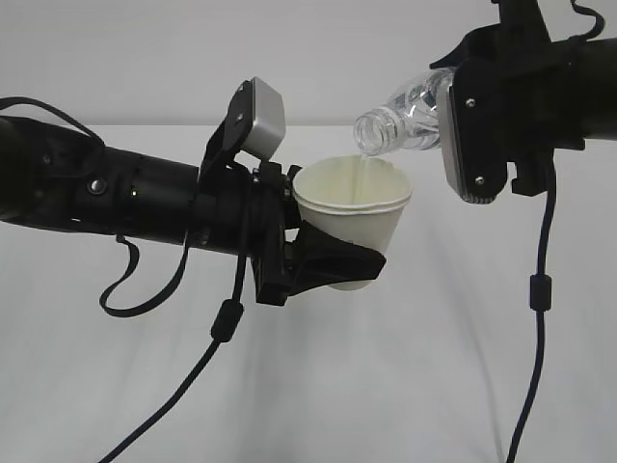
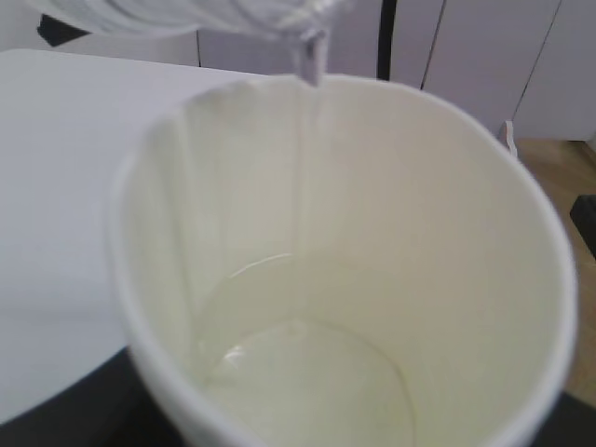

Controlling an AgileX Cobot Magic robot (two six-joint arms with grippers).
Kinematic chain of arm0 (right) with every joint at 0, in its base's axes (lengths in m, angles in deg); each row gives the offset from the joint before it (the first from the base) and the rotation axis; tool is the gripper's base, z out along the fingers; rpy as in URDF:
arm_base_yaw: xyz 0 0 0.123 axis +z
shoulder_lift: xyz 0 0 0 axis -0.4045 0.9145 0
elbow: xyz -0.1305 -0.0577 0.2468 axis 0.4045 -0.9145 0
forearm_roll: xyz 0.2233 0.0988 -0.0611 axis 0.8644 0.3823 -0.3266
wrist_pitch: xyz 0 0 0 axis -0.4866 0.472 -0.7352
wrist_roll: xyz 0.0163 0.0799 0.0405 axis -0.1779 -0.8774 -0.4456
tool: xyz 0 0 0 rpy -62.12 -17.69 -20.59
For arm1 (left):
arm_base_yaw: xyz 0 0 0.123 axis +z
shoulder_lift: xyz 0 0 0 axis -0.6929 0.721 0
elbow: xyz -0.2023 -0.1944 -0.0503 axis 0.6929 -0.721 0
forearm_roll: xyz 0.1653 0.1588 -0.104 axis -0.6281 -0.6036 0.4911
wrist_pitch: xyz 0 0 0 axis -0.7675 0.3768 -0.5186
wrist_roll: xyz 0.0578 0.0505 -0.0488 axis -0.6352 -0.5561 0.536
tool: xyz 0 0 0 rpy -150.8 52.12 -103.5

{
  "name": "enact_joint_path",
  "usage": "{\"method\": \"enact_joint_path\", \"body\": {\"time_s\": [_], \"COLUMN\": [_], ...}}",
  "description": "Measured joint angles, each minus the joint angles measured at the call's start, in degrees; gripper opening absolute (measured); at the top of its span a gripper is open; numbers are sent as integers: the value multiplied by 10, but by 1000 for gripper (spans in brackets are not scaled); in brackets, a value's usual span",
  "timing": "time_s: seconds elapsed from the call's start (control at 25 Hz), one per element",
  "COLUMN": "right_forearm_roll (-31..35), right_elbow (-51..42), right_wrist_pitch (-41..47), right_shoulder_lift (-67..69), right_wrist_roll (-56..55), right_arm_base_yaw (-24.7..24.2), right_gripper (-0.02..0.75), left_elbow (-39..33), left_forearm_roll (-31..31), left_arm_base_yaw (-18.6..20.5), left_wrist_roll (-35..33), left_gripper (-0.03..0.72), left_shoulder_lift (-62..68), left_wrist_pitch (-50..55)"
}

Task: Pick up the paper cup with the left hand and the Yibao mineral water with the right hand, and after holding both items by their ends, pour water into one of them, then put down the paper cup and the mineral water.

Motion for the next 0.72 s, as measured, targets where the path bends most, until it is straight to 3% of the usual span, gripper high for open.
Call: {"method": "enact_joint_path", "body": {"time_s": [0.72], "right_forearm_roll": [0], "right_elbow": [0], "right_wrist_pitch": [0], "right_shoulder_lift": [0], "right_wrist_roll": [-1], "right_arm_base_yaw": [0], "right_gripper": [453], "left_elbow": [0], "left_forearm_roll": [0], "left_arm_base_yaw": [0], "left_wrist_roll": [1], "left_gripper": [463], "left_shoulder_lift": [0], "left_wrist_pitch": [0]}}
